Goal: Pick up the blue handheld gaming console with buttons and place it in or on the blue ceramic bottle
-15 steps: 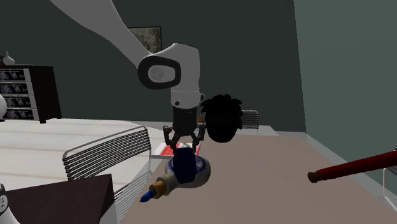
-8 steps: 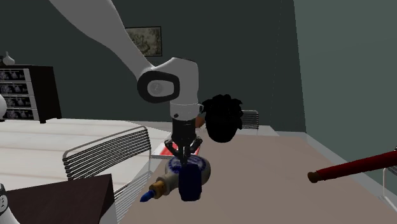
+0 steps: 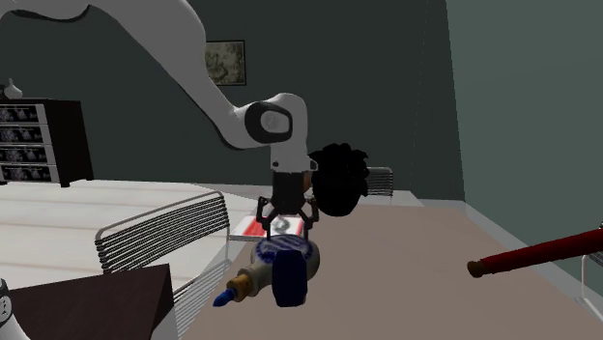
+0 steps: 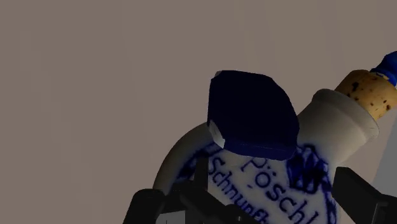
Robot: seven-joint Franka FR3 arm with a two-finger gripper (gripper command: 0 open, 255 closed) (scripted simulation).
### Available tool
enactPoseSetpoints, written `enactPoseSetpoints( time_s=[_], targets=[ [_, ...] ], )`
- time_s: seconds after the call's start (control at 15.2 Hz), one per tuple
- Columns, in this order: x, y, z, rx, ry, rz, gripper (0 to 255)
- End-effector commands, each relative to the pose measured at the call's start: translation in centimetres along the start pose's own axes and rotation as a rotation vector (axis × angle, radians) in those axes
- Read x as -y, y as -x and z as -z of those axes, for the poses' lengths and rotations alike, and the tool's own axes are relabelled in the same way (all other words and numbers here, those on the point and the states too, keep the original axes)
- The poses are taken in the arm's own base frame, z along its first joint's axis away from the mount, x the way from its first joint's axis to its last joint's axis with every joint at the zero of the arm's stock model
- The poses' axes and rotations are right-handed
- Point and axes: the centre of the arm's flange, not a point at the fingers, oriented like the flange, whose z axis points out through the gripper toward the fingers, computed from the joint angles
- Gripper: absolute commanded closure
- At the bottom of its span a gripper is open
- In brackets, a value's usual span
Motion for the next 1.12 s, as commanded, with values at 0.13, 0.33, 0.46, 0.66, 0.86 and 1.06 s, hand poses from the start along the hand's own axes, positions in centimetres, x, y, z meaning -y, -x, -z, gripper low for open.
enactPoseSetpoints(
  time_s=[0.13, 0.33, 0.46, 0.66, 0.86, 1.06],
  targets=[
    [-0.4, -0.8, -1.6, 0.078, 0.009, -0.115, 0],
    [-0.4, -0.7, -3.2, 0.078, 0.009, -0.115, 0],
    [-0.4, -0.6, -3.5, 0.078, 0.009, -0.115, 0],
    [-0.4, -0.6, -3.5, 0.078, 0.009, -0.115, 0],
    [-0.4, -0.6, -3.5, 0.078, 0.009, -0.115, 0],
    [-0.4, -0.6, -3.5, 0.078, 0.009, -0.115, 255]
  ],
)
